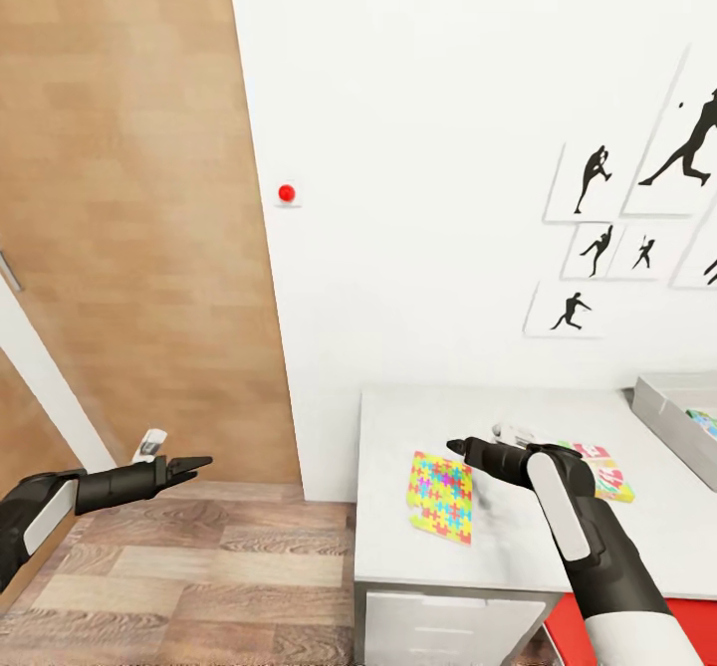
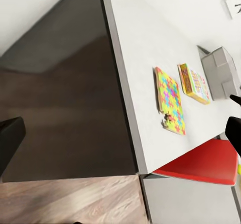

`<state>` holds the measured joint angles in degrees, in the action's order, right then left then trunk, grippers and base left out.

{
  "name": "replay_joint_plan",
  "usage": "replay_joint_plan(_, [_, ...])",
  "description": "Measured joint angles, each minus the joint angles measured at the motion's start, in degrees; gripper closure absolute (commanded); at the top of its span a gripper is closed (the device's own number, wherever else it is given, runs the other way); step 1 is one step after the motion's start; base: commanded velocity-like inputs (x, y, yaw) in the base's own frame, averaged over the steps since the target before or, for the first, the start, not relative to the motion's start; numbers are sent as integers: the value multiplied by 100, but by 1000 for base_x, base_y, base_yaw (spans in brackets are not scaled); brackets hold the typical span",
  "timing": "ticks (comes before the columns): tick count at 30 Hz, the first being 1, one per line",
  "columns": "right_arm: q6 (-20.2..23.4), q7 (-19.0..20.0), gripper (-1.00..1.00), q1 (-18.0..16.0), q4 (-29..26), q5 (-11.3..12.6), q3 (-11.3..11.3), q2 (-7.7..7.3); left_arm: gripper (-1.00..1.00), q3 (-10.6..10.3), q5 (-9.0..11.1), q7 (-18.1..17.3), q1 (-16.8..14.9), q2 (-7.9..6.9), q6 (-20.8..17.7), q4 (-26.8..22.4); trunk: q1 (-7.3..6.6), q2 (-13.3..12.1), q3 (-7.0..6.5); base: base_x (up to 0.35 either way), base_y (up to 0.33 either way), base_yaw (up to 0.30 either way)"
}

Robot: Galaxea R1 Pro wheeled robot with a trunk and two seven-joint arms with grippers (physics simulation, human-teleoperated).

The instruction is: Put all the toys in the child's room - the three board games (two on the bed and one on the table), the two jigsaw puzzles on the table, and the tennis ball on the table - inside the toy box on the table in the child's room.

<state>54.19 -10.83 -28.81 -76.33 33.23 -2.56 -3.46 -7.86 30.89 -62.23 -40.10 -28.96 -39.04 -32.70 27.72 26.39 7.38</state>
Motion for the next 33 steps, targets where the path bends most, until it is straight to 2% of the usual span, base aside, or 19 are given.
replay_joint_plan(26, [-301,-23,-100,-14,230,-17,10,13,-100,0,-1,25,0,5,17,2,0,0,245,0,0,0])
replay_joint_plan(33, [-325,-21,-100,-14,245,-24,10,13,-100,0,-1,158,0,8,17,3,0,1,312,0,0,0])
